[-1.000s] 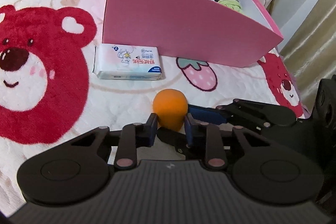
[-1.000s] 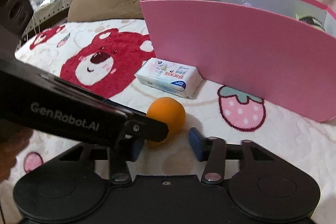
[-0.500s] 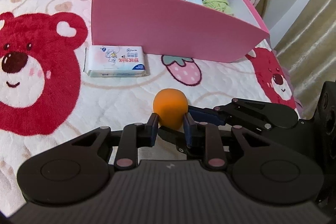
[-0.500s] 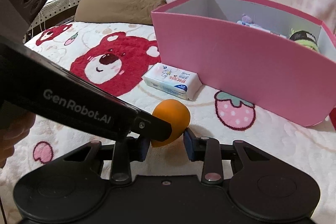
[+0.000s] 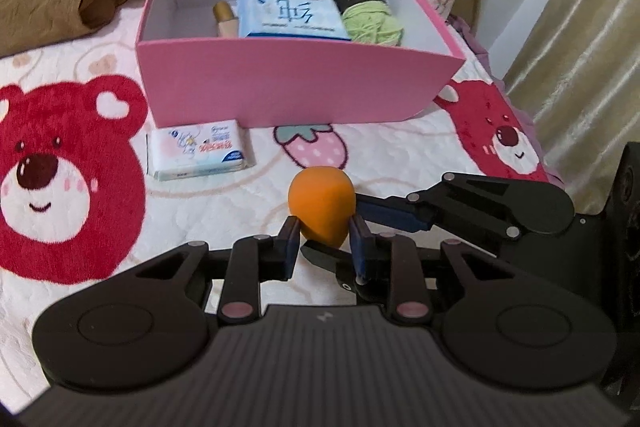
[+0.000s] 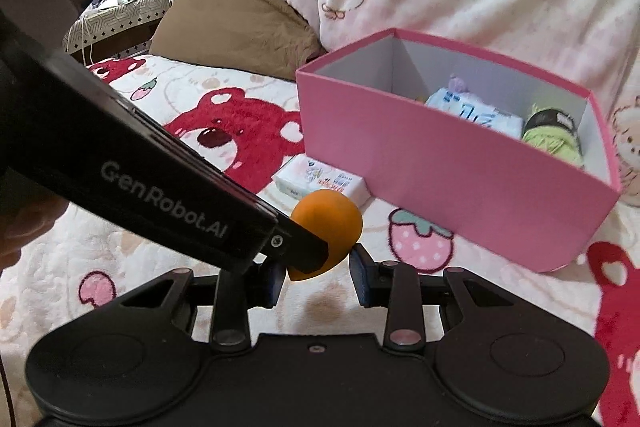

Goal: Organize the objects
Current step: 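Carry the sponge with the left gripper up into the pink box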

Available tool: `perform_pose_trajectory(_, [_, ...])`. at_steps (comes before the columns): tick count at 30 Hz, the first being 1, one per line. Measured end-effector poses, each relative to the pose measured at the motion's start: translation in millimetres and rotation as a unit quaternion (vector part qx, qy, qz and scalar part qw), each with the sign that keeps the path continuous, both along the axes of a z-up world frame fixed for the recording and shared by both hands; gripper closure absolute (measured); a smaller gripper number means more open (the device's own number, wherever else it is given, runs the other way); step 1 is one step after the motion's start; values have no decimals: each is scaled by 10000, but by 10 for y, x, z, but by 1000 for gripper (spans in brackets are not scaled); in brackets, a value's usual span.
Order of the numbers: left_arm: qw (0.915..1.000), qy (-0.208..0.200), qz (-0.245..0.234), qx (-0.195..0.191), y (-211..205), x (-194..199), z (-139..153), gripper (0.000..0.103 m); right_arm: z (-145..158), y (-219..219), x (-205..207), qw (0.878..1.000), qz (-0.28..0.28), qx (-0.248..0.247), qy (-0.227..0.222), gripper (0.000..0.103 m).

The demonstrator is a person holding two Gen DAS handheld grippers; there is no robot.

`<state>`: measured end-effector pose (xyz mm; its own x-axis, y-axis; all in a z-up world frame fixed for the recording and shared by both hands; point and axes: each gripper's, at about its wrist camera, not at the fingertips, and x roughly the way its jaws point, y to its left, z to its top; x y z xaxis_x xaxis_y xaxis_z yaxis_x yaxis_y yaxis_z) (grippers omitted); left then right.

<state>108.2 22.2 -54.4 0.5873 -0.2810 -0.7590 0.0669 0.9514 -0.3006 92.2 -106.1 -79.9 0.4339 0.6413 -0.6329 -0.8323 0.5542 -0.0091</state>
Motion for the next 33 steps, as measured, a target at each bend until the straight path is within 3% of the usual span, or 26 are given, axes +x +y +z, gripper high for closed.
perform_pose_trajectory(17, [9989, 275, -379, 92, -395, 67, 213, 77, 115, -419, -34, 9993, -246, 275, 98, 64])
perform_pose_trajectory(33, [9989, 164, -431, 124, -352, 394, 830, 77, 700, -345, 242, 9982, -404, 427, 133, 64])
